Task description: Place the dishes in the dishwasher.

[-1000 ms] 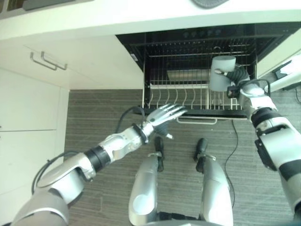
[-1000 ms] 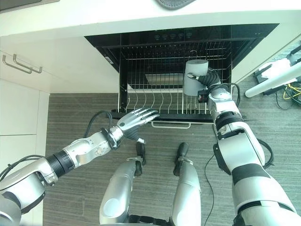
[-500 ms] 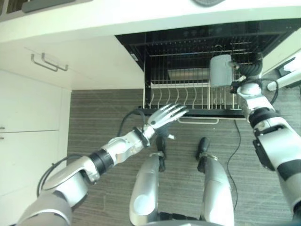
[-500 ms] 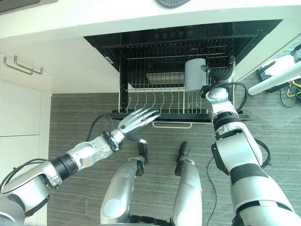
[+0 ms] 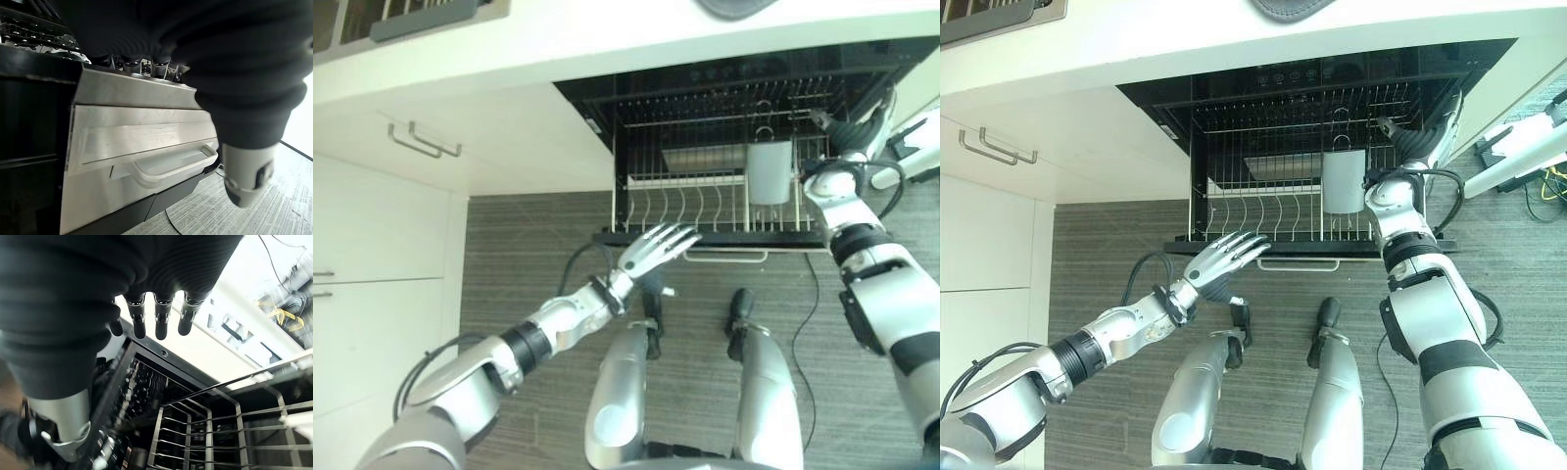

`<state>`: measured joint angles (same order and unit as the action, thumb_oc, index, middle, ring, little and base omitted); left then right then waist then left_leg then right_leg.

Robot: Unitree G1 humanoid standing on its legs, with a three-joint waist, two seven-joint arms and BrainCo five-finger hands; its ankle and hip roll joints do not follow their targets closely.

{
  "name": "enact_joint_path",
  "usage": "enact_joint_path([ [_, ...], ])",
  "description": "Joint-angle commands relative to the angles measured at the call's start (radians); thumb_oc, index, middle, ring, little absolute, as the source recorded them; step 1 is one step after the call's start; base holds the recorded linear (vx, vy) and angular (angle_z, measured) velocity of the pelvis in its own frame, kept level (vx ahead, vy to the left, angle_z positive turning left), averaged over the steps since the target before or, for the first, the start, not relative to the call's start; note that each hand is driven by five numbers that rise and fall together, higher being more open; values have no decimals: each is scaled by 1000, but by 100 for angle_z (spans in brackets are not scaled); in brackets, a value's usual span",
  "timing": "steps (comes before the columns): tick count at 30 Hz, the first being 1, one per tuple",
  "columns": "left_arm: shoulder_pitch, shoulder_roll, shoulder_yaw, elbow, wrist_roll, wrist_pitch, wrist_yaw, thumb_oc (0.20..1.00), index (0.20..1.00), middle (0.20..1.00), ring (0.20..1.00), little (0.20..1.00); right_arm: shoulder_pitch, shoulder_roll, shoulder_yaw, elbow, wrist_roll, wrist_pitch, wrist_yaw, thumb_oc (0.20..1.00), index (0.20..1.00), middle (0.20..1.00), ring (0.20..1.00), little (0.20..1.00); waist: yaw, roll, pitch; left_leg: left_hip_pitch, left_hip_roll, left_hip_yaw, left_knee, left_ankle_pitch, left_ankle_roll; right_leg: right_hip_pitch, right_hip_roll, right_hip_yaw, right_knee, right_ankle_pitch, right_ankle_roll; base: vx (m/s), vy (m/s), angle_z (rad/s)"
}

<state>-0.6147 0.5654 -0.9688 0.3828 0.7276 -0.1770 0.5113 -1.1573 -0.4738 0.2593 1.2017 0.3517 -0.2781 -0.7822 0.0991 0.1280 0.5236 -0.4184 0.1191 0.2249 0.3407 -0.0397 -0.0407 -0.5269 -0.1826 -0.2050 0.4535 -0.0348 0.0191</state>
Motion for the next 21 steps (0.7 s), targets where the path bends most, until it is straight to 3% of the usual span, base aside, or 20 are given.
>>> enact_joint_path([
  [1,127,3,-41,-70,67,-6,-21,1000,1000,1000,1000,1000,42,10,-58,-111,155,-150,44,1000,1000,1000,1000,1000,3,2,-4,21,-24,19,-28,-7,13,74,-12,-50,13,-70,79,36,29,-2],
  [5,152,4,-28,-70,71,8,-12,1000,1000,1000,1000,1000,89,43,-86,-185,180,-165,96,1000,1000,1000,1000,1000,-5,0,-4,37,-22,25,-22,-12,14,87,-14,-47,20,-78,74,20,18,-1],
  [12,228,17,24,-88,72,33,9,1000,1000,1000,1000,1000,281,123,-107,-424,219,-117,146,1000,1000,1000,1000,1000,-37,-7,-4,125,-21,39,-31,-22,15,167,-18,-34,1,-84,66,45,44,-4],
  [16,264,32,67,-101,149,28,36,1000,1000,1000,1000,1000,406,158,-89,-552,206,-74,165,1000,1000,1000,1000,1000,-55,-22,-4,195,-17,48,-48,-27,15,238,-24,-32,-27,-81,68,38,-3,-6],
  [17,280,45,80,-107,200,24,56,1000,1000,1000,1000,1000,498,187,-52,-606,210,-35,179,1000,1000,1000,1000,1000,-68,-38,-33,243,-11,57,-69,-27,12,289,-29,-33,-62,-75,72,80,-15,-2],
  [20,306,46,96,-111,207,27,55,1000,1000,1000,1000,1000,574,200,-22,-635,211,-36,189,1000,1000,1000,1000,1000,-77,-49,-63,284,-6,62,-92,-23,9,338,-30,-35,-99,-68,76,117,-25,-3],
  [21,342,41,123,-98,207,25,68,1000,1000,1000,1000,1000,658,203,-4,-675,205,-48,247,1000,1000,1000,1000,1000,-85,-60,-107,327,-1,66,-121,-19,5,389,-29,-37,-143,-61,81,129,-36,0],
])
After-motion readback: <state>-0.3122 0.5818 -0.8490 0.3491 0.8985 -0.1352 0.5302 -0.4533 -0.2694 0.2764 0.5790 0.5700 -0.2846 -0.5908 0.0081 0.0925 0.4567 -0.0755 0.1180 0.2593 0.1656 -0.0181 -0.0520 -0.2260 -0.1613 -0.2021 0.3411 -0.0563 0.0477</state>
